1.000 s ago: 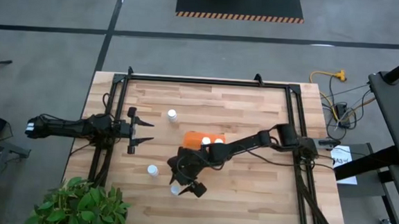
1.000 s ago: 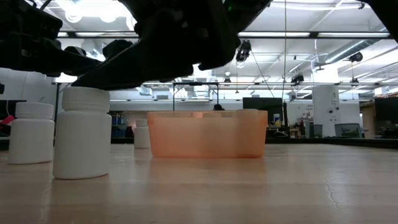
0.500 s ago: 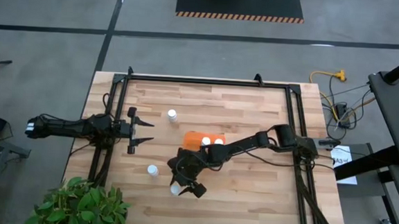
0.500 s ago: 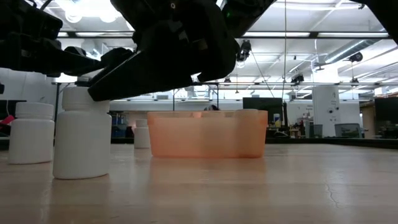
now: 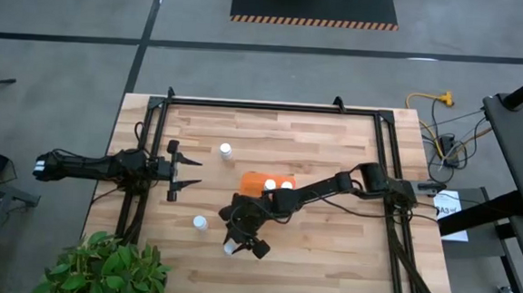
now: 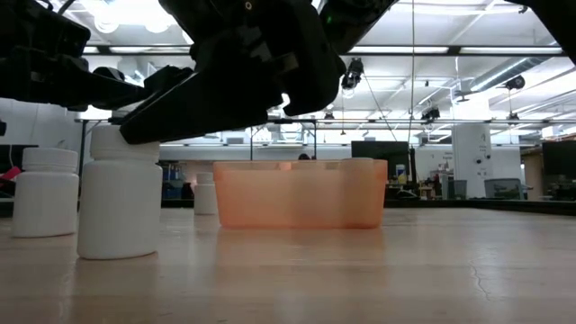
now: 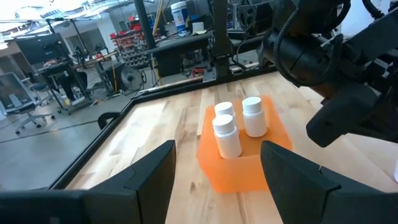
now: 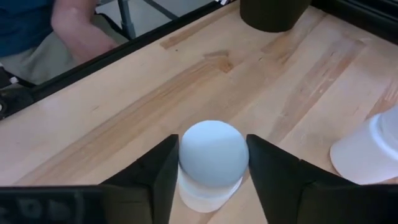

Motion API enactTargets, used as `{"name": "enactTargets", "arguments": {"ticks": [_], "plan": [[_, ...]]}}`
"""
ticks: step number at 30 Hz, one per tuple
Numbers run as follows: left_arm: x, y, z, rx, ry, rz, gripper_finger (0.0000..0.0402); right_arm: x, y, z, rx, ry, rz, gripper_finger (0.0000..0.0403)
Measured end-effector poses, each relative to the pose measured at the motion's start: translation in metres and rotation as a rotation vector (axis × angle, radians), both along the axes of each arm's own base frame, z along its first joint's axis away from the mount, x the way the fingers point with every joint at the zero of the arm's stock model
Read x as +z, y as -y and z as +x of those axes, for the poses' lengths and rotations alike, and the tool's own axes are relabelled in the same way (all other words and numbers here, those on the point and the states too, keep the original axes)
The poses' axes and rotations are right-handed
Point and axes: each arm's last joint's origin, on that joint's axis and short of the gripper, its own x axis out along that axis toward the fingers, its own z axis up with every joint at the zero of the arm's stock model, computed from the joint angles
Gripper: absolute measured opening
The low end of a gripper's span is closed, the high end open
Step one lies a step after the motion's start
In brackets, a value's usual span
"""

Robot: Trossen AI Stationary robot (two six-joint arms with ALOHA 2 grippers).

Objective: Pick and place pill bottles into a basket
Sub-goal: Put the white medicine bottle into the orange bin

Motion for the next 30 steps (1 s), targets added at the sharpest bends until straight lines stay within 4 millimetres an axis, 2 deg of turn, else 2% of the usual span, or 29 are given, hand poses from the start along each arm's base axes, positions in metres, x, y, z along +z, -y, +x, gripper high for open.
{"name": "enactTargets", "arguments": {"ticks": [4,9,15,20,30], "plan": [[0.0,0.0,0.0,0.0,0.0,0.0,0.0218,0.0,0.0,0.0,0.001,0.001,-0.002,0.0141],[0.0,0.0,0.0,0.0,0.0,0.0,0.0218,0.0,0.001,0.0,-0.005,-0.005,0.003,0.0141],[0.0,0.0,0.0,0.0,-0.001,0.0,0.0218,0.017,0.008,0.007,-0.058,-0.078,0.029,0.0141],[0.0,0.0,0.0,0.0,0.0,0.0,0.0218,0.031,0.009,0.013,-0.145,-0.096,0.013,0.0141],[0.0,0.0,0.0,0.0,-0.001,0.0,0.0218,0.032,0.019,0.016,-0.327,-0.145,0.029,0.0141]]}}
